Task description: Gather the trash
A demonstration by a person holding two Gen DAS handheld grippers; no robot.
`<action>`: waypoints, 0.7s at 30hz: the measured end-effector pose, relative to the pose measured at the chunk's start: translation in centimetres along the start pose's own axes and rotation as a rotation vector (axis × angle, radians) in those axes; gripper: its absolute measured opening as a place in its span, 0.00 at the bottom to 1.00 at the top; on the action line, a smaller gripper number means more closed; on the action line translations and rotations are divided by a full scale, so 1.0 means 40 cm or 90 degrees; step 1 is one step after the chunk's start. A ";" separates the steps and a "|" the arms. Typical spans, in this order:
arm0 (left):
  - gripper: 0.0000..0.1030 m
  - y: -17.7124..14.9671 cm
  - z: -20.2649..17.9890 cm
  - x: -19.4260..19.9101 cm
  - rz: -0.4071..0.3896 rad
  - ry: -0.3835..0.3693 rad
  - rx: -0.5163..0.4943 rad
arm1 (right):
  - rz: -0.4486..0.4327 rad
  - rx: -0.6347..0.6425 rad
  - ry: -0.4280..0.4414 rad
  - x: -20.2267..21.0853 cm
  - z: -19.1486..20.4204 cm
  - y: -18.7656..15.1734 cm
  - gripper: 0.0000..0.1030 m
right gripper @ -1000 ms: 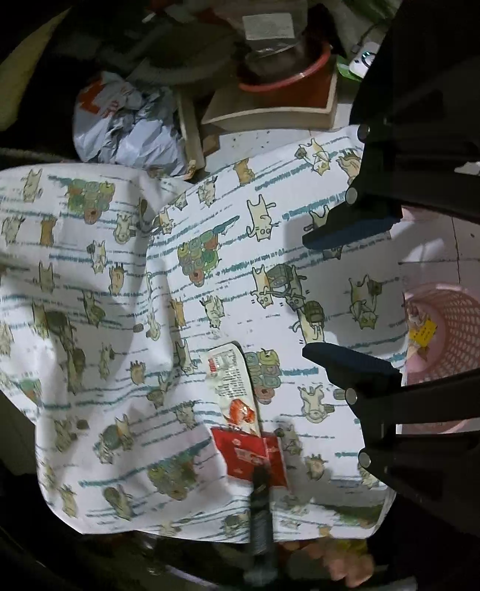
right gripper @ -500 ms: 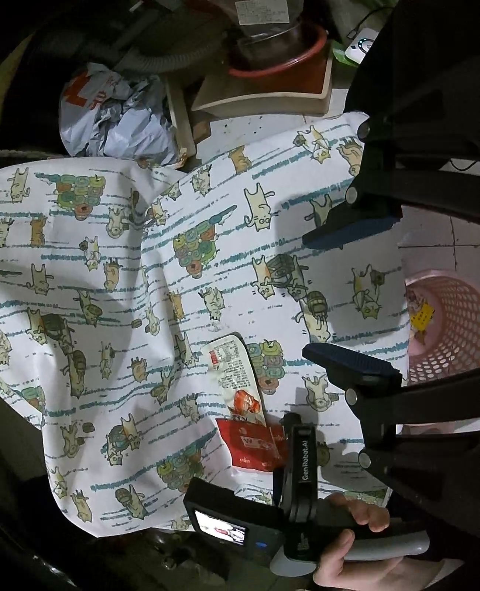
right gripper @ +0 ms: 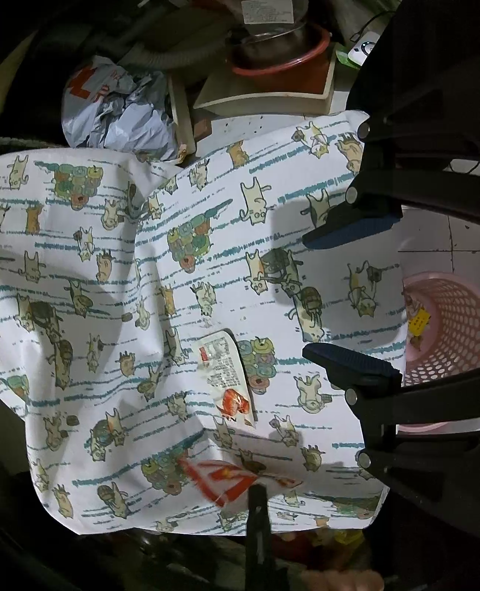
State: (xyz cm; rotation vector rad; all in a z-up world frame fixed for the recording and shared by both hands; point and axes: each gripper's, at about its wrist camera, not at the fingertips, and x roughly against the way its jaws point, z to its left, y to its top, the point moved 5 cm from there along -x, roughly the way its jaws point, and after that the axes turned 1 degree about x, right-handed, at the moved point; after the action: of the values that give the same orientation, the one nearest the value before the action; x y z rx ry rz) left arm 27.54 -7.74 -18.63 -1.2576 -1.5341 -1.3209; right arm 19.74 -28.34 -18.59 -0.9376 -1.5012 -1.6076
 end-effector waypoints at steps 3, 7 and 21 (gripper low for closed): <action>0.00 -0.010 0.026 0.048 -0.015 -0.034 0.024 | -0.001 0.009 0.002 0.002 0.015 0.001 0.54; 0.00 -0.006 0.071 0.108 -0.045 -0.029 0.042 | -0.001 0.010 0.024 0.006 0.047 0.006 0.54; 0.00 -0.021 0.136 0.154 -0.056 -0.016 0.052 | 0.011 0.360 0.039 -0.075 0.344 0.041 0.78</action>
State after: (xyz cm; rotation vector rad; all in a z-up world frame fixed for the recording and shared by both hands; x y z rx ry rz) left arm 25.57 -1.14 -14.06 -1.1708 -1.6606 -1.2880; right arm 22.96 -14.59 -19.79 -0.5716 -1.7620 -1.0882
